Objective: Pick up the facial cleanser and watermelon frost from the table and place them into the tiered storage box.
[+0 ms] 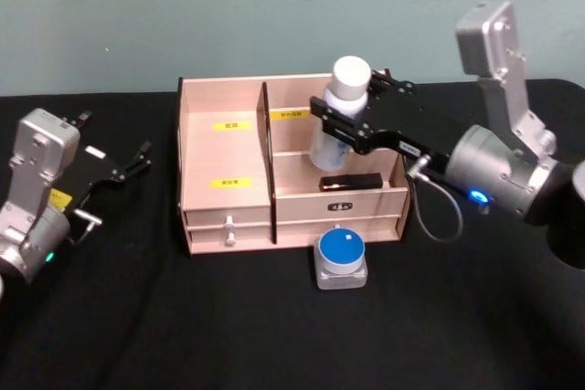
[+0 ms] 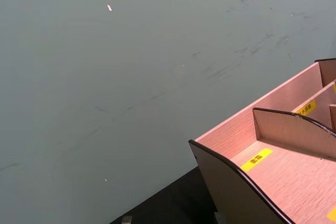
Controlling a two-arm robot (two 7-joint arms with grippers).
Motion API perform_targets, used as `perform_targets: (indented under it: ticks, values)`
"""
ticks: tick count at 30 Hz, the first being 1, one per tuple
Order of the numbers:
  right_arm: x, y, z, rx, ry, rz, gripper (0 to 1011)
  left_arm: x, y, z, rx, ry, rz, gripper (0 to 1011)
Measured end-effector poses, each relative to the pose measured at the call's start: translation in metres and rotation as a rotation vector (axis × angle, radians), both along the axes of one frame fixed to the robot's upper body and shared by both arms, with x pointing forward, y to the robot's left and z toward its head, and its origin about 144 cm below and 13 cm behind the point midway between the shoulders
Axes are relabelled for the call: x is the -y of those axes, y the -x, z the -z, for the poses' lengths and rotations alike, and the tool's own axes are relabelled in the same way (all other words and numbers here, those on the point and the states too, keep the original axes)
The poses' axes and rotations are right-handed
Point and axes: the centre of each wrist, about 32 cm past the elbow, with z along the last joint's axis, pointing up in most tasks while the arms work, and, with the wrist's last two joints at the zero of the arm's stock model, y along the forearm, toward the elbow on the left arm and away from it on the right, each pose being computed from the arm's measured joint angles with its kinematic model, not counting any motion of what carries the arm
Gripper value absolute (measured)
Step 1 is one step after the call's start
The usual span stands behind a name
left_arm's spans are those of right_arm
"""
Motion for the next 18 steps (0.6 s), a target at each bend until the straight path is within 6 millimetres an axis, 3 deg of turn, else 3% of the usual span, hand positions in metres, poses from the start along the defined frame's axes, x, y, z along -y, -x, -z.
perform_targets:
  ticks: [18]
  values:
    - [-0.019,-0.035,0.01,0.0,0.014,0.039,593,0.0,0.0,0.0,0.0,0.0,0.0,1010]
